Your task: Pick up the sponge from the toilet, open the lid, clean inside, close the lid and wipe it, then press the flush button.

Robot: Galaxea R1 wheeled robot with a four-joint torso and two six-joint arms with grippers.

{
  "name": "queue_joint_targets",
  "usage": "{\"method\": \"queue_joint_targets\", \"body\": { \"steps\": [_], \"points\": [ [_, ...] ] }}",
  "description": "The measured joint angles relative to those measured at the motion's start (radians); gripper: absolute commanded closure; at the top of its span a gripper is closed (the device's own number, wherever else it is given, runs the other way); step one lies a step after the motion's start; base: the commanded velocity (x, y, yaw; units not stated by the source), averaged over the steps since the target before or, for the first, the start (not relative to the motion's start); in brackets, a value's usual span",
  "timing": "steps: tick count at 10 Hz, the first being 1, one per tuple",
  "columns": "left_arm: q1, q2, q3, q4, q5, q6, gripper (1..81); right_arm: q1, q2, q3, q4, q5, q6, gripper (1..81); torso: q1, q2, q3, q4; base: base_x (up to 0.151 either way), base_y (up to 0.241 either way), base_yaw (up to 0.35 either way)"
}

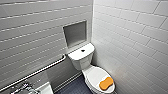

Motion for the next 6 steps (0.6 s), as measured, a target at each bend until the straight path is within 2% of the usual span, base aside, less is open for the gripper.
{"method": "queue_joint_targets", "body": {
  "steps": [3, 6],
  "points": [
    [0.001, 0.007, 0.002, 0.0, -0.004, 0.0, 1.0, 0.109, -0.092, 0.097, 0.002, 0.005, 0.061, 1.0, 0.07, -0.109, -0.102, 0.0, 0.0, 0.0, 0.0],
    [0.002, 0.018, 0.003, 0.001, -0.002, 0.002, 1.0, 0.19, -0.132, 0.119, 0.002, 0.003, 0.122, 1.0, 0.129, -0.2, -0.136, 0.0, 0.0, 0.0, 0.0]
  ]
}}
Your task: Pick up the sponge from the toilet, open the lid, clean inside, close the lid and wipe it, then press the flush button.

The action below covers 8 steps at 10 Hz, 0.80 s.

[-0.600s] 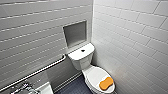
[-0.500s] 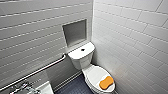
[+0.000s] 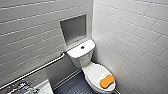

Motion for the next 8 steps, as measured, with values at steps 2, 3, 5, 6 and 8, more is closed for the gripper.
{"method": "queue_joint_targets", "body": {
  "steps": [2, 3, 5, 6, 8],
  "points": [
    [0.012, 0.0, 0.001, 0.0, 0.005, 0.0, 1.0, 0.042, -0.012, 0.0, 0.0, -0.004, 0.03, 1.0, 0.047, -0.075, -0.002, 0.0, 0.0, 0.0, 0.0],
    [0.013, 0.001, 0.001, 0.0, 0.007, 0.0, 1.0, 0.054, -0.012, 0.0, 0.0, -0.004, 0.037, 1.0, 0.071, -0.112, -0.003, 0.0, 0.0, 0.0, 0.0],
    [0.024, 0.004, -0.001, -0.001, 0.005, 0.0, 1.0, 0.074, -0.012, -0.008, 0.0, -0.004, 0.123, 1.0, 0.118, -0.188, -0.003, 0.0, 0.0, 0.0, 0.0],
    [0.039, 0.006, -0.004, -0.001, 0.005, 0.0, 1.0, 0.073, -0.012, -0.024, 0.0, -0.006, 0.158, 1.0, 0.142, -0.226, -0.003, 0.0, 0.0, 0.0, 0.0],
    [0.065, 0.01, -0.004, -0.001, 0.007, 0.0, 1.0, 0.073, -0.012, -0.047, 0.0, 0.012, 0.187, 1.0, 0.188, -0.301, -0.003, 0.0, 0.0, 0.0, 0.0]
  ]
}}
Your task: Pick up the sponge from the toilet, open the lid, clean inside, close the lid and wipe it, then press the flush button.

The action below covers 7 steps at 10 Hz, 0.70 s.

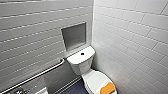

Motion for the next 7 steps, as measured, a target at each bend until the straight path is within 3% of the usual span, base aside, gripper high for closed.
{"method": "queue_joint_targets", "body": {
  "steps": [2, 7],
  "points": [
    [0.001, 0.014, 0.0, 0.0, -0.003, 0.0, 1.0, 0.0, -0.001, -0.002, 0.0, 0.043, 0.03, 1.0, 0.036, -0.058, -0.029, 0.0, 0.0, 0.0, 0.0],
    [0.019, 0.015, -0.001, 0.0, -0.004, 0.0, 1.0, 0.055, -0.045, 0.026, 0.0, 0.099, 0.076, 1.0, 0.147, -0.232, -0.191, 0.0, 0.0, 0.0, 0.0]
  ]
}}
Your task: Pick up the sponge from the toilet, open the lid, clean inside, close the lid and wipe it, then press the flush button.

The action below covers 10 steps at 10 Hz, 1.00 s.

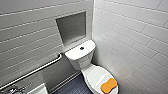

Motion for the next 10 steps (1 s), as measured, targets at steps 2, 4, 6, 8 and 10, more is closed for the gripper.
{"method": "queue_joint_targets", "body": {
  "steps": [2, 4, 6, 8, 10],
  "points": [
    [-0.001, 0.002, 0.0, 0.0, -0.003, 0.0, 1.0, 0.046, -0.023, 0.038, 0.0, 0.0, 0.032, 1.0, 0.037, -0.058, -0.017, 0.0, 0.0, 0.0, 0.0],
    [0.007, 0.006, 0.0, 0.0, 0.0, 0.0, 1.0, 0.082, -0.016, 0.04, 0.0, -0.002, 0.053, 1.0, 0.083, -0.132, -0.021, 0.0, 0.0, 0.0, 0.0],
    [0.006, 0.009, -0.004, 0.0, -0.001, 0.0, 1.0, 0.119, 0.011, 0.028, 0.0, -0.001, 0.074, 1.0, 0.129, -0.206, -0.023, 0.0, 0.0, 0.0, 0.0],
    [0.009, 0.013, -0.006, -0.001, -0.001, 0.0, 1.0, 0.128, 0.042, -0.024, 0.0, -0.004, 0.107, 1.0, 0.164, -0.264, -0.059, 0.0, 0.0, 0.0, 0.0],
    [0.011, 0.014, -0.01, 0.0, 0.0, 0.0, 1.0, 0.15, 0.05, -0.049, -0.001, -0.012, 0.137, 1.0, 0.204, -0.325, -0.104, 0.0, 0.0, 0.0, 0.0]
  ]
}}
